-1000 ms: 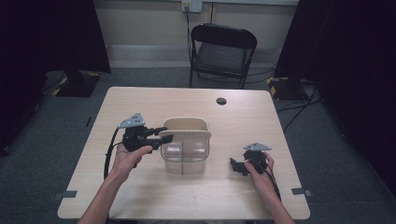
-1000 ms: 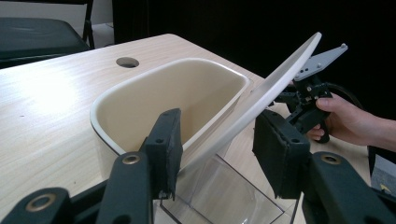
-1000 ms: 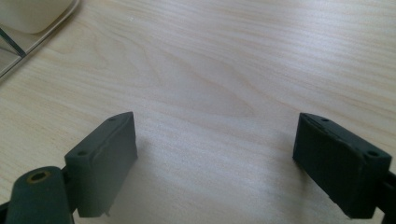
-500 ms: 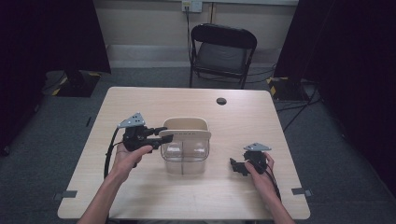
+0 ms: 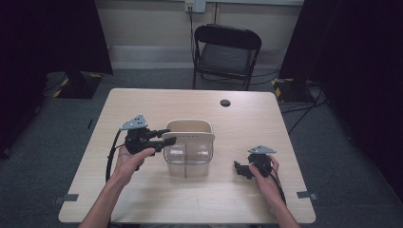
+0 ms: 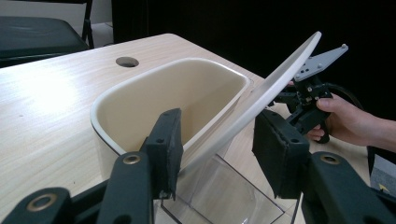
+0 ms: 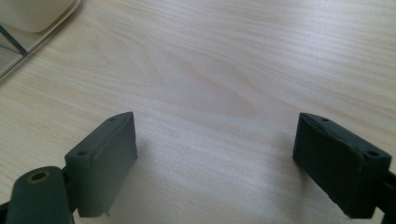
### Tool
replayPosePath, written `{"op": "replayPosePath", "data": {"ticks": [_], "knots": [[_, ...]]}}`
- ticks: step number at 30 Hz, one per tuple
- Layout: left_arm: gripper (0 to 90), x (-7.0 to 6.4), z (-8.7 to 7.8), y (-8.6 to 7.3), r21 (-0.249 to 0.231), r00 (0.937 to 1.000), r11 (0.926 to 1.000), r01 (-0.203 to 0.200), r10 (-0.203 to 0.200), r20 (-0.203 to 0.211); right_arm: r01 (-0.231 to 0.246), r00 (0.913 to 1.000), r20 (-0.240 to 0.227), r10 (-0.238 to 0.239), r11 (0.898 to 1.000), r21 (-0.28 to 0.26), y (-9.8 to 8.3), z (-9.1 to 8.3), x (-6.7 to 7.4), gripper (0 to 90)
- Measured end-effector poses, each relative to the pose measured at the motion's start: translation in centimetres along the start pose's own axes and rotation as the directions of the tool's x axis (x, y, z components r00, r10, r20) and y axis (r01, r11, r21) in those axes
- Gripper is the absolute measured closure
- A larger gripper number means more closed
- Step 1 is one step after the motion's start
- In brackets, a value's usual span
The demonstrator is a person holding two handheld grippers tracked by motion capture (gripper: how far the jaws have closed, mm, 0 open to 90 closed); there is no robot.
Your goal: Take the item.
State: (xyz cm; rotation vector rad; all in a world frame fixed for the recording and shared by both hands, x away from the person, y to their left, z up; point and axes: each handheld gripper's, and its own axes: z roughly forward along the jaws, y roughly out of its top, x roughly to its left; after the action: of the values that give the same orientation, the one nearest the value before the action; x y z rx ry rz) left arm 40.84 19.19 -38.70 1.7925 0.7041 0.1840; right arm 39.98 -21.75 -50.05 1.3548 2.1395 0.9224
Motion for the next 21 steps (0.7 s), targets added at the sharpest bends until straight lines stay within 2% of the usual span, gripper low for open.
{"op": "replayPosePath", "data": {"ticks": [21], "knots": [[52.1, -0.05, 0.03, -0.01, 0.000, 1.0000, 1.0000, 0.000, 0.000, -0.001, 0.000, 1.0000, 0.000, 0.000, 1.000, 0.000, 0.00, 0.00, 0.00, 13.0]]}}
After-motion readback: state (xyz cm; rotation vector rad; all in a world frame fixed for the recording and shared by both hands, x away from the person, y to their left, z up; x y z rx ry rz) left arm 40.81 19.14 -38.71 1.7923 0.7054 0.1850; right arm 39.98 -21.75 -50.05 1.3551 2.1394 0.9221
